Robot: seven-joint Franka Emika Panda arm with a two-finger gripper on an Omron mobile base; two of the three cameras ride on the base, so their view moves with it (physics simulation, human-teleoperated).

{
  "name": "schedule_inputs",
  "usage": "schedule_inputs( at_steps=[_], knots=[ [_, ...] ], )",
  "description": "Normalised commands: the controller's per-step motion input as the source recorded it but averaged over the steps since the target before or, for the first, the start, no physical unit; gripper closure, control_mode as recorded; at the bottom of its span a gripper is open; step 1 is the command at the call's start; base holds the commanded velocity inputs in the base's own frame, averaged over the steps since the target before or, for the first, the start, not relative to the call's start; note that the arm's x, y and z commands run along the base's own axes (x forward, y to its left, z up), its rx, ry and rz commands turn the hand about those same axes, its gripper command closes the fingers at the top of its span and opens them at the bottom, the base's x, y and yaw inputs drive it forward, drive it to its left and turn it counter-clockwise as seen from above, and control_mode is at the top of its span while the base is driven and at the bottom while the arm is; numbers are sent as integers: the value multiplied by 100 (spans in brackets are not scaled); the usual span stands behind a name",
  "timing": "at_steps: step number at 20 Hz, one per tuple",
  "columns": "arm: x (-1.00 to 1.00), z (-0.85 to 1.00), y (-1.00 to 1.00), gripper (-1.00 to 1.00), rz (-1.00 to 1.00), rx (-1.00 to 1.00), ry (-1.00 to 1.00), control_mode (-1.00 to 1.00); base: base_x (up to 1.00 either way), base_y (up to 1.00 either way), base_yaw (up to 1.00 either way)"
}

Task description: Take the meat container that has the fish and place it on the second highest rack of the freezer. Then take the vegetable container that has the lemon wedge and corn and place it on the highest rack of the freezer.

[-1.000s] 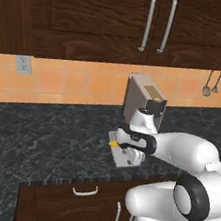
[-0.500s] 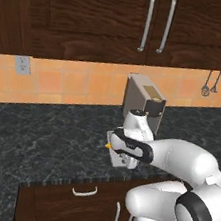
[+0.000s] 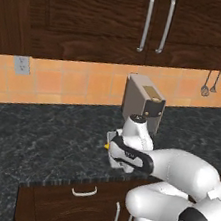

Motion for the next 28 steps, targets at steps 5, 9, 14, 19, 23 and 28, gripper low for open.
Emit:
schedule_inputs(
  at_steps=[5,9,14,19,23,28],
  knots=[
    [-44,-14,0,100,0,0,-25,-100,0,0,0],
    [-76,19,-1,100,0,0,-46,-100,0,0,0],
    [-68,84,-1,100,0,-1,-30,-100,0,0,0],
    [-67,100,-12,100,0,0,6,-100,0,0,0],
    [-94,100,-27,100,0,0,26,-100,0,0,0],
    [-98,45,-35,100,0,0,13,-100,0,0,0]
  ],
)
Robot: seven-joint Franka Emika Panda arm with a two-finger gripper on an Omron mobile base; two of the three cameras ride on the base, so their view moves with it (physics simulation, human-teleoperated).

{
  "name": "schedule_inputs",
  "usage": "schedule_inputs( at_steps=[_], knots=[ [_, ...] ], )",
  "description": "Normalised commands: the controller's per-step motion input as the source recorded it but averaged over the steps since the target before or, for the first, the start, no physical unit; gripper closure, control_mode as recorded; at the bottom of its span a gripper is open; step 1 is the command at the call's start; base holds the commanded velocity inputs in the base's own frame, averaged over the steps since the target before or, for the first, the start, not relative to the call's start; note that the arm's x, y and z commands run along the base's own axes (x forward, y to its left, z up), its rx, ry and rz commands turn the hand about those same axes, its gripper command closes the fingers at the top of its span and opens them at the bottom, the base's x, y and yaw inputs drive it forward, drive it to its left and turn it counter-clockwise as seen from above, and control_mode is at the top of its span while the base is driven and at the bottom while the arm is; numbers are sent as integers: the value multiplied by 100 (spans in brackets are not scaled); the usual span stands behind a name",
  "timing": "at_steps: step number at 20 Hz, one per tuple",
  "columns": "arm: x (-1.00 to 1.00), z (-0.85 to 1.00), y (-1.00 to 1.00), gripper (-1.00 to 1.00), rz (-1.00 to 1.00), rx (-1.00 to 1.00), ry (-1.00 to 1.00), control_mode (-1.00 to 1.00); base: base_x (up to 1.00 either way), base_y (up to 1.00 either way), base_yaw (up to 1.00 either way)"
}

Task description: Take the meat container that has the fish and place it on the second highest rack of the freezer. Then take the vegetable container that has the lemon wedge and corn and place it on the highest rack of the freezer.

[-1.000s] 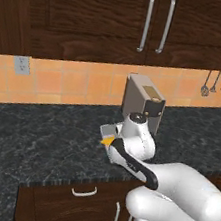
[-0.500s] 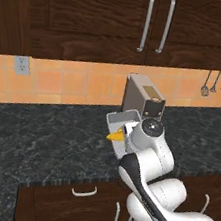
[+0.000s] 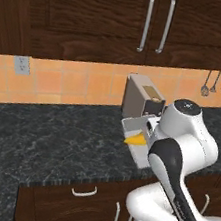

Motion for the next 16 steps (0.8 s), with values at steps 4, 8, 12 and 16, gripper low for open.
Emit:
schedule_inputs(
  at_steps=[4,8,12,16],
  knots=[
    [-74,-1,-60,100,18,0,-3,-100,0,0,0],
    [-17,-19,-63,100,35,1,-25,-100,0,0,0],
    [-2,-32,-4,100,15,0,-41,-100,0,0,0],
    [-6,-39,0,100,3,0,-35,-100,0,0,0]
  ],
)
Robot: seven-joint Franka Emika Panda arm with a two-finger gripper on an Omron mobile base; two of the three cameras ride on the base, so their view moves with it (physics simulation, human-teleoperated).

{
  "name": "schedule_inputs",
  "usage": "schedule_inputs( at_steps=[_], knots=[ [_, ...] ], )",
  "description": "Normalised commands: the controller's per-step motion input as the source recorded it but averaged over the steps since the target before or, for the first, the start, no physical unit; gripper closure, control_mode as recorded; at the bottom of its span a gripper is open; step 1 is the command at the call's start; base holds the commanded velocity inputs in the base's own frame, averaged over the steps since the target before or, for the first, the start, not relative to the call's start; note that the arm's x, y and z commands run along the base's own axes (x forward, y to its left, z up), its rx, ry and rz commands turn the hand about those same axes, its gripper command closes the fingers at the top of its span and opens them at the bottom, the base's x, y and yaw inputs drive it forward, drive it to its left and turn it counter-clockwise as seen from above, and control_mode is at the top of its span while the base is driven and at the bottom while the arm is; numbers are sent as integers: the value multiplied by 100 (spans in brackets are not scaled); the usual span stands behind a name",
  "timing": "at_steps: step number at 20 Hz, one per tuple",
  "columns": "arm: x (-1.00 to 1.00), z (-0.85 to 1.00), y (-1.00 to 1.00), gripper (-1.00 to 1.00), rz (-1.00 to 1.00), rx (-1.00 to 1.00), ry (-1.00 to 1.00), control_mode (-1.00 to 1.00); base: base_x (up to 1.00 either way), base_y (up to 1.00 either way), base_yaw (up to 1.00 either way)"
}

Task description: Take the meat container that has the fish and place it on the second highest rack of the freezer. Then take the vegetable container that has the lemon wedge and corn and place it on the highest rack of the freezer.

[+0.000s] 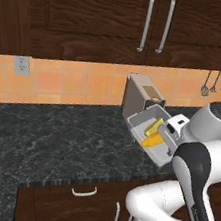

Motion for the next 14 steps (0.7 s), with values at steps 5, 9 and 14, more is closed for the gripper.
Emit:
schedule_inputs(
  at_steps=[5,9,14],
  knots=[
    [-13,-42,-1,100,0,0,-20,-100,0,0,0],
    [-9,-18,-1,100,0,0,-7,100,-18,-2,0],
    [0,0,0,100,0,0,0,100,-67,-24,-24]
  ],
)
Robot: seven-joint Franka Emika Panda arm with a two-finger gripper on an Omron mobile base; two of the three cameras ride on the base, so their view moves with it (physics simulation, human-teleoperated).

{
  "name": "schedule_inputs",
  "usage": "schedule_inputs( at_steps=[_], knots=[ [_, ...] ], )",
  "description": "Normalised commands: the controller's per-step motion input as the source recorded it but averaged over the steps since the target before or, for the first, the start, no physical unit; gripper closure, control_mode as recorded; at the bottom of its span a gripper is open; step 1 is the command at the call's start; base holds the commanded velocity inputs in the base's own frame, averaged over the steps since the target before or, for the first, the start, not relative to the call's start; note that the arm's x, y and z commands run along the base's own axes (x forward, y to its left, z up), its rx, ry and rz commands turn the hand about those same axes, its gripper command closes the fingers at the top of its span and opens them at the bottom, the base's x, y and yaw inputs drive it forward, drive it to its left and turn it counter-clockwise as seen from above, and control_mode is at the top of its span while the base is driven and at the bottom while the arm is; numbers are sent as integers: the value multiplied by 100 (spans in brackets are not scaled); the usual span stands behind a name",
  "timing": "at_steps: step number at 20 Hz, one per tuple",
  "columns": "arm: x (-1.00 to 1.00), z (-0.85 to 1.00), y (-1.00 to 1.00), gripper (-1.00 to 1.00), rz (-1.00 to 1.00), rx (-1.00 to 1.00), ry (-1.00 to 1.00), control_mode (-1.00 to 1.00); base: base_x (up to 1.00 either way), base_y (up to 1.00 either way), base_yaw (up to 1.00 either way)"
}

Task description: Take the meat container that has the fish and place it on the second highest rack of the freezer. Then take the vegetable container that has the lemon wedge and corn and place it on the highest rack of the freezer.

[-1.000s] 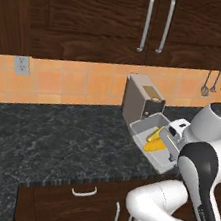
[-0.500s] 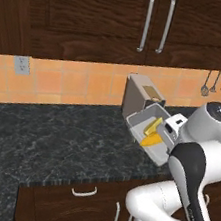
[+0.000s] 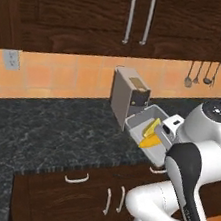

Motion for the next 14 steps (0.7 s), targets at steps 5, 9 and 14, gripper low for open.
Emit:
schedule_inputs(
  at_steps=[5,9,14],
  knots=[
    [0,0,0,100,0,0,0,100,-29,-28,-55],
    [0,0,0,100,0,0,0,100,0,-24,-70],
    [0,0,0,100,0,0,0,100,-6,-55,-60]
  ],
)
